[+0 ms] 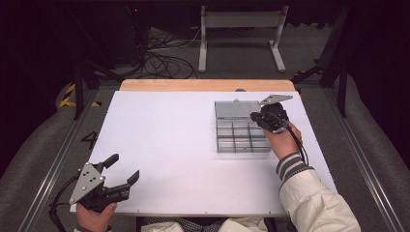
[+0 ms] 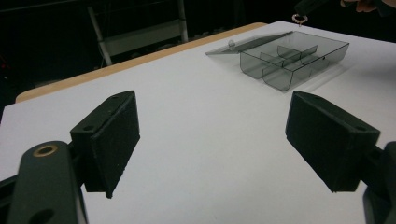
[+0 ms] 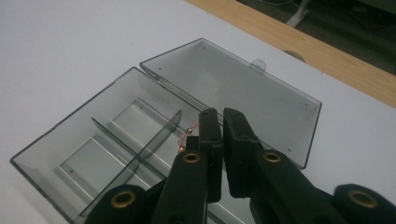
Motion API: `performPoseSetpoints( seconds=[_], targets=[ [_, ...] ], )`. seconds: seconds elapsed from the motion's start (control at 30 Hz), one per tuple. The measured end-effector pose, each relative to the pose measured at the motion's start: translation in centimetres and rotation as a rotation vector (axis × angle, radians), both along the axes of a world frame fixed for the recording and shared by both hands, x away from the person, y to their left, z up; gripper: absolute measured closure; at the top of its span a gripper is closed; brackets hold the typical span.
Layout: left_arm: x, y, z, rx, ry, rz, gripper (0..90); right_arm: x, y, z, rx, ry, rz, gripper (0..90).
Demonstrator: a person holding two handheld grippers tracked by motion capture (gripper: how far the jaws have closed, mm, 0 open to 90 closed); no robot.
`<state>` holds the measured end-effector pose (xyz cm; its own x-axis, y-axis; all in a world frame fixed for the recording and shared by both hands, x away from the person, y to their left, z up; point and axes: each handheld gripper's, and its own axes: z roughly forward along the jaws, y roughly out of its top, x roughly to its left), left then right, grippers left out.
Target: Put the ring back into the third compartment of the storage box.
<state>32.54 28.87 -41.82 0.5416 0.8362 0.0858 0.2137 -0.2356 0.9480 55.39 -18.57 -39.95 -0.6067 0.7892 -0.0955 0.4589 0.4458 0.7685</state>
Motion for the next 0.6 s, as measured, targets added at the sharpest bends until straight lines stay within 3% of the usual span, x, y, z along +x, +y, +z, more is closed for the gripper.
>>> performPoseSetpoints(
  seconds=[0.6],
  targets=[
    [0.0, 0.0, 0.0, 0.002, -0.001, 0.0, 18.2, 1.7, 0.1, -1.9, -0.077, 0.07, -0.032, 87.0]
  ],
)
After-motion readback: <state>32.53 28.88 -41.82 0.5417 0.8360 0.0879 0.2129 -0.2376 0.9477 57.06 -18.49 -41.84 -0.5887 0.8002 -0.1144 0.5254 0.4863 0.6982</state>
